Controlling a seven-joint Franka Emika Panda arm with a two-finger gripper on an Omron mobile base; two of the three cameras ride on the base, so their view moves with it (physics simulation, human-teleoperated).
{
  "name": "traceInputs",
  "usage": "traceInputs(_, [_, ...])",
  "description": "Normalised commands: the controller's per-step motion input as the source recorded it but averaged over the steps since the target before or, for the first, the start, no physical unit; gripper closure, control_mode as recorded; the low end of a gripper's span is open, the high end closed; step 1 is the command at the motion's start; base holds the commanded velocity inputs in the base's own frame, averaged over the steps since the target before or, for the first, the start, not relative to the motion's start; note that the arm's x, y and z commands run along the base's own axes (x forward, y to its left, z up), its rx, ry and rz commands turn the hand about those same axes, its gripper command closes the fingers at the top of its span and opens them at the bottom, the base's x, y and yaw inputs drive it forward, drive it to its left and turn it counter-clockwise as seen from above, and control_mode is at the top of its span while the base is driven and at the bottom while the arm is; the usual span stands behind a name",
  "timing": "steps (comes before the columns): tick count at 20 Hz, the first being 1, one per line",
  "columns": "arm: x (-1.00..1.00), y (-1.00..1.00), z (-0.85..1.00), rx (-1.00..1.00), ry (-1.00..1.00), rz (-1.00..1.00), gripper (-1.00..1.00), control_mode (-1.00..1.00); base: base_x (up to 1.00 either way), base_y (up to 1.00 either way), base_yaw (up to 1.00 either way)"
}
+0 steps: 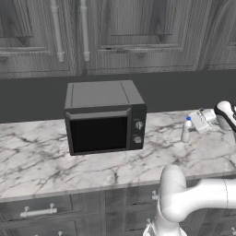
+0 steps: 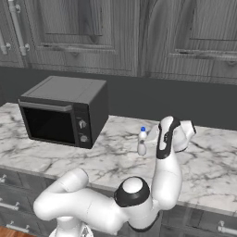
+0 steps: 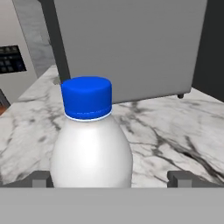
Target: Take the bottled waters from the counter and place them in the freezer to freeze. Close the freezer door after placing the bottles.
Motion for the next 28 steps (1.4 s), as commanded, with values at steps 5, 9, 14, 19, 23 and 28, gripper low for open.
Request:
traceInputs(5, [0.0, 0.13, -0.05, 0.0, 0.0, 0.0, -1.0, -1.0, 0.0, 0.0, 0.0])
traceInputs(9, [0.0, 0.03, 0.0, 0.0, 0.0, 0.0, 1.0, -1.0, 0.0, 0.0, 0.0])
traceInputs(14, [-0.1, 0.01, 0.0, 0.0, 0.0, 0.0, 1.0, -1.0, 0.0, 0.0, 0.0])
traceInputs(19, [-0.68, 0.1, 0.7, 0.12, 0.0, -0.03, 1.0, -1.0, 0.0, 0.0, 0.0])
traceInputs(23, [-0.98, 0.3, 0.86, 0.14, 0.0, -0.07, 1.0, -1.0, 0.0, 0.0, 0.0])
traceInputs(28, [-0.95, 0.57, 0.75, 0.08, -0.06, -0.05, 1.0, -1.0, 0.0, 0.0, 0.0])
